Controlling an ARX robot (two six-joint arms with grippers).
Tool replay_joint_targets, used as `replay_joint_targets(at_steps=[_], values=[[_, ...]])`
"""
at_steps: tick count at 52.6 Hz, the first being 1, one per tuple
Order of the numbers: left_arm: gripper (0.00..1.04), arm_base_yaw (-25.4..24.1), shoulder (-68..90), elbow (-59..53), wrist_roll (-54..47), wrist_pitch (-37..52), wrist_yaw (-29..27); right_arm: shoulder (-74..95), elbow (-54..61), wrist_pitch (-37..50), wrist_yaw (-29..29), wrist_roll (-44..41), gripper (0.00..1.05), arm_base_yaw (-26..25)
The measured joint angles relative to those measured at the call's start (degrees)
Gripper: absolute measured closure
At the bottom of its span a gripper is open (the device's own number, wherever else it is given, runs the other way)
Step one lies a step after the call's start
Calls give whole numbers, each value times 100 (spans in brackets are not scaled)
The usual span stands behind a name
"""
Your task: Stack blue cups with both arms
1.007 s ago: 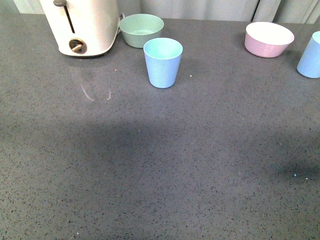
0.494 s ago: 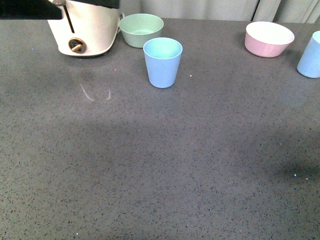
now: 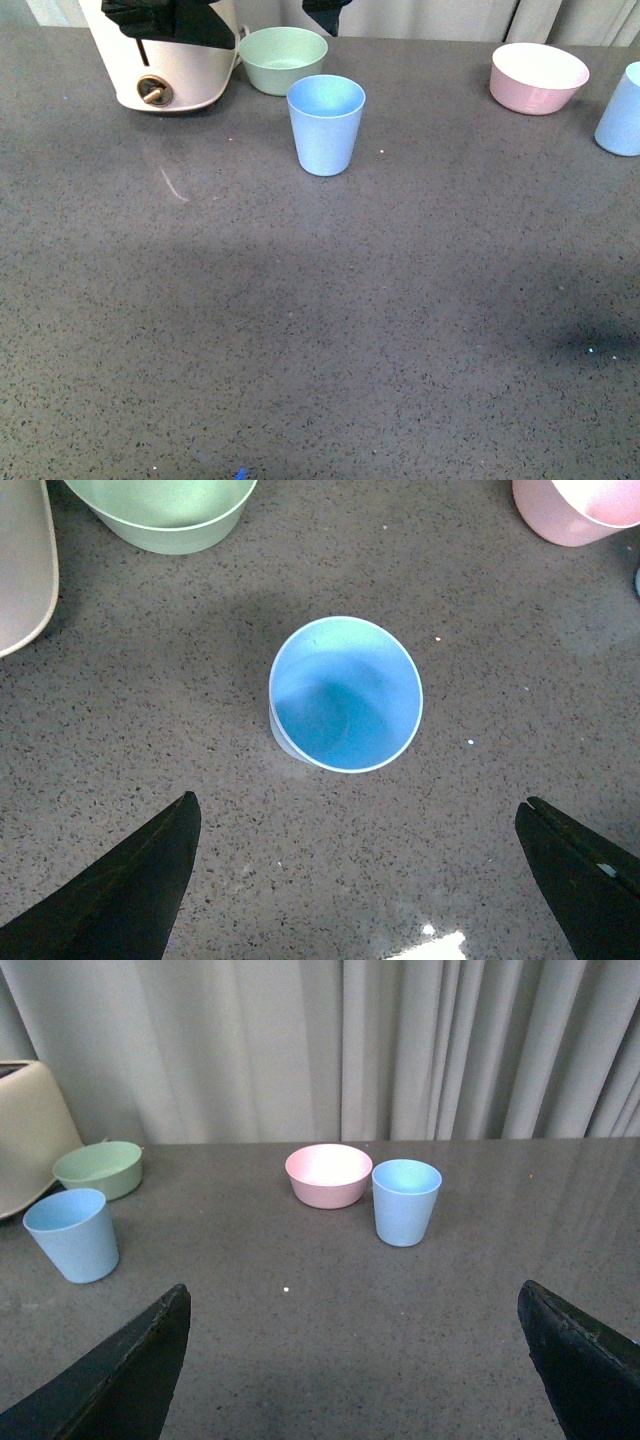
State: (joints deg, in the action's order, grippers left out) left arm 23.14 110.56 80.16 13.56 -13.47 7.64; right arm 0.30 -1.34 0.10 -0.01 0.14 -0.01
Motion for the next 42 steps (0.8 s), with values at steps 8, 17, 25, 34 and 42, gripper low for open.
replay_joint_targets(at_steps=[8,17,25,34,42], values=[[9,24,243,238,0,-129,-236,0,0,0,0,0,9,0],[9,9,610,518,59,-262,-439,0,0,0,0,0,9,0],[9,-20,883,774,133,-391,-623,0,0,0,0,0,9,0],[9,-48,1191,1086,219,-514,-791,0,0,0,0,0,9,0],[9,-44,1453,1349,249,-638,-927,0,0,0,0,0,9,0]])
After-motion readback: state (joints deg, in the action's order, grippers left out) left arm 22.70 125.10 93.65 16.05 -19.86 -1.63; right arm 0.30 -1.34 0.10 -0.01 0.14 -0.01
